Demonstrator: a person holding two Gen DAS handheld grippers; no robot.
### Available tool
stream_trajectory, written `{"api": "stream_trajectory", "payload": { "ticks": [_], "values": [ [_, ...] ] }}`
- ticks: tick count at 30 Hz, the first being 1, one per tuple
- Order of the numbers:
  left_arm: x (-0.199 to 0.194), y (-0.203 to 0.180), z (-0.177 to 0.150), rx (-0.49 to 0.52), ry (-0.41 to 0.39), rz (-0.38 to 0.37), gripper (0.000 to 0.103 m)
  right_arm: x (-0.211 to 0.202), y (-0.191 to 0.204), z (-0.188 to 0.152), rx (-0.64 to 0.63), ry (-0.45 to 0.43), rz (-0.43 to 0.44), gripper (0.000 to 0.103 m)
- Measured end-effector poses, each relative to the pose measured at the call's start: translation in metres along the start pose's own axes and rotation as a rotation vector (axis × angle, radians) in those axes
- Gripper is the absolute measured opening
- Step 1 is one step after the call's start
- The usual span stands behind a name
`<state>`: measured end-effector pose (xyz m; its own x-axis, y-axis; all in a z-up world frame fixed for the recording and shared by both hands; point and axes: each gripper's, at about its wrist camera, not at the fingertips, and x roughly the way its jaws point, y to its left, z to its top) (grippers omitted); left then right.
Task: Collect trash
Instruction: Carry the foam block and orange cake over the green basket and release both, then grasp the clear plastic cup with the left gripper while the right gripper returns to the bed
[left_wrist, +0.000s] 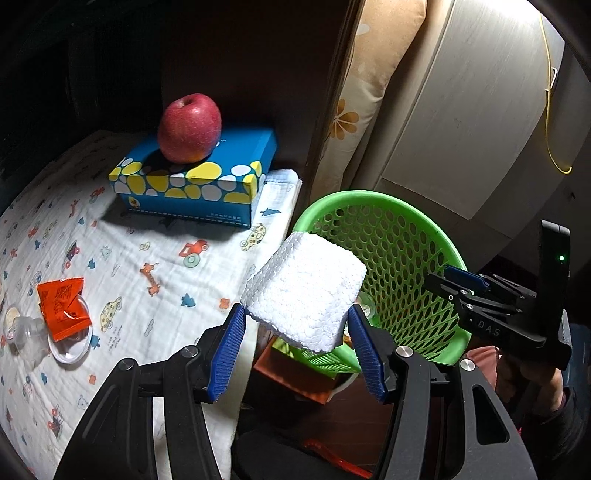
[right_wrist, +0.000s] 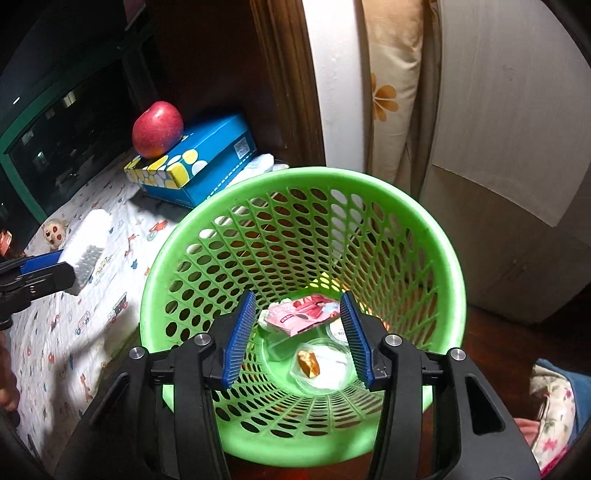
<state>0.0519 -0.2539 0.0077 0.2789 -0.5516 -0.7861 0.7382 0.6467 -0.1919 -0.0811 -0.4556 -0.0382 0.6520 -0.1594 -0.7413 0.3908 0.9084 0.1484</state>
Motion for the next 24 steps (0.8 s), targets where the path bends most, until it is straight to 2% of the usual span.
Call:
{"api": "stream_trajectory", "payload": {
  "ticks": [11, 14, 16, 18, 24],
  "values": [
    [0.040, -0.043, 0.012, 0.051, 0.058, -0.049, 0.056, -0.021, -0.021, -0.009, 0.042, -0.044, -0.006, 0.063],
    [0.049, -0.050, 0.013, 0.054, 0.068, -0.065, 0.056, -0.025, -0.026, -0.013, 0.057, -0.047, -0.004, 0.064],
    [0.054, -0.053, 0.013, 0.055, 0.075, -0.074, 0.058, -0.026, -0.029, -0.015, 0.063, -0.048, -0.004, 0.064],
    [0.057, -0.054, 0.012, 0.050, 0.079, -0.077, 0.067, -0.027, -0.031, -0.018, 0.067, -0.049, -0.005, 0.065],
    [0.054, -0.046, 0.005, 0.031, 0.075, -0.082, 0.067, -0.028, -0.030, -0.021, 0.071, -0.044, -0.003, 0.066]
  ]
}}
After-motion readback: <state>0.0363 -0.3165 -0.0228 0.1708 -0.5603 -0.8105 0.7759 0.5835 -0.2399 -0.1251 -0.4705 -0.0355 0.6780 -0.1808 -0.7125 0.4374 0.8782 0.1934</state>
